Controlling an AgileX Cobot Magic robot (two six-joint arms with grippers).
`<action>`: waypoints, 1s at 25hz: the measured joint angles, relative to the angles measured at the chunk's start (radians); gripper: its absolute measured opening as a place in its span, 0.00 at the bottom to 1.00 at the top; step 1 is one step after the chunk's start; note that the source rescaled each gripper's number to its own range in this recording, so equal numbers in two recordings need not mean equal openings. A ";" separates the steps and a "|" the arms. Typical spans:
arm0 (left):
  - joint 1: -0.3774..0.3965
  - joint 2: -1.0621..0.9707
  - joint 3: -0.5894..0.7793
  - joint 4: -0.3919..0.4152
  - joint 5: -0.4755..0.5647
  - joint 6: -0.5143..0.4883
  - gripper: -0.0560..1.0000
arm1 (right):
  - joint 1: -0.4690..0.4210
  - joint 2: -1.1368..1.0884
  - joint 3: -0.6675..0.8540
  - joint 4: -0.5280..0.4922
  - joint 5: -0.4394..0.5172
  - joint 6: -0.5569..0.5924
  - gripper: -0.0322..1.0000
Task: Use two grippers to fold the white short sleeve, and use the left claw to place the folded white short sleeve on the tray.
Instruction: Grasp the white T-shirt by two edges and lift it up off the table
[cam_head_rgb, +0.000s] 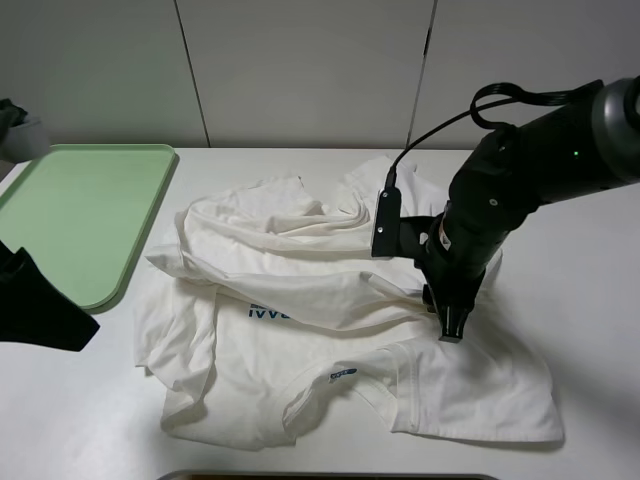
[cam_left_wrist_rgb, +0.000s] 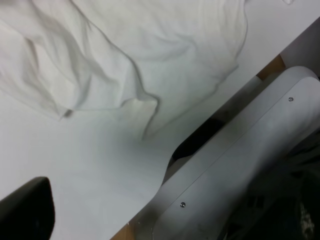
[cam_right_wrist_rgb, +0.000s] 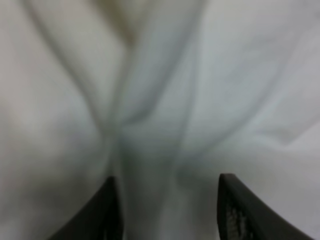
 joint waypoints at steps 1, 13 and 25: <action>0.000 0.000 0.000 0.000 0.000 0.000 0.96 | 0.000 0.000 -0.008 0.000 0.007 0.008 0.50; 0.000 0.000 0.000 0.000 0.000 0.000 0.96 | 0.000 -0.003 -0.078 0.000 0.037 0.067 0.50; 0.000 0.000 0.000 0.006 0.003 0.000 0.96 | 0.000 -0.003 -0.078 0.050 -0.001 0.074 0.50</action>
